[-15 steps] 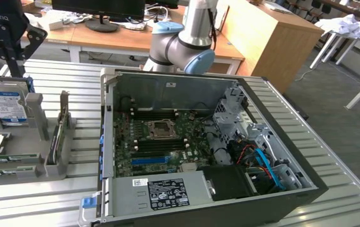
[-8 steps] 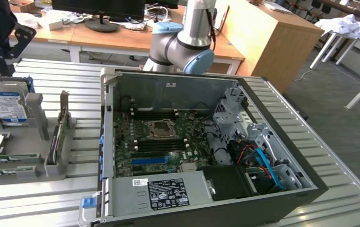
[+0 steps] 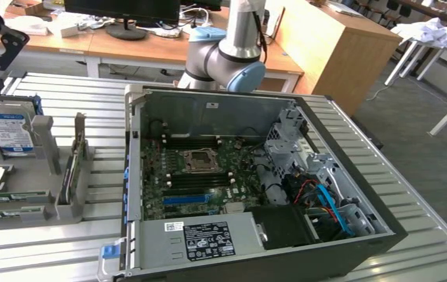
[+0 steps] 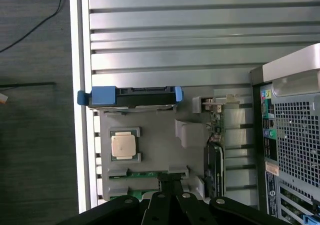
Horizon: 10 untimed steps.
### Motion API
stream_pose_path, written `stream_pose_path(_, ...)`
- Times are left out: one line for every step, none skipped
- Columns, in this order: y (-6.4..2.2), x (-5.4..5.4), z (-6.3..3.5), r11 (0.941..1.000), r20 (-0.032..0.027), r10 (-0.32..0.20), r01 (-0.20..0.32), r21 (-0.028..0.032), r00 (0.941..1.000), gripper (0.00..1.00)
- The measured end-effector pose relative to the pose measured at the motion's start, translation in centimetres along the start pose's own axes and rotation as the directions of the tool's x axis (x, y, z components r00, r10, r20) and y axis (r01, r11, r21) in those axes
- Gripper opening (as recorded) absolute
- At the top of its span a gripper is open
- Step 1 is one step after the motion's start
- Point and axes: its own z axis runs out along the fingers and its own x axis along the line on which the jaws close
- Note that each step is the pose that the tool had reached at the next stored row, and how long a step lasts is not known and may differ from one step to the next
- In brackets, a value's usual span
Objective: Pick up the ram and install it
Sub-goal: 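Reach for the ram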
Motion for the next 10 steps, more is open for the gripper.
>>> stream_pose_path(-0.01,0.16,0.00,1.0000,0.0001,0.000,0.000,0.0000,1.0000,0.11)
stream_pose_path(-0.02,0.30,-0.01,1.0000,0.0000,0.000,0.000,0.0000,1.0000,0.11)
stream_pose_path(-0.02,0.35,-0.01,1.0000,0.0000,0.000,0.000,0.0000,1.0000,0.11)
stream_pose_path(-0.02,0.35,-0.01,1.0000,0.0000,0.000,0.000,0.0000,1.0000,0.11)
stream_pose_path(-0.02,0.35,-0.01,1.0000,0.0000,0.000,0.000,0.0000,1.0000,0.11)
stream_pose_path(-0.02,0.35,-0.01,1.0000,0.0000,0.000,0.000,0.0000,1.0000,0.11)
stream_pose_path(-0.02,0.35,-0.01,1.0000,0.0000,0.000,0.000,0.0001,1.0000,0.11)
stream_pose_path(-0.02,0.35,-0.01,1.0000,0.0000,0.000,0.000,0.0000,1.0000,0.11)
stream_pose_path(-0.02,0.36,-0.01,1.0000,0.0000,0.000,0.000,0.0001,1.0000,0.11)
stream_pose_path(-0.02,0.36,-0.01,1.0000,-0.0001,0.000,0.000,0.0001,1.0000,0.11)
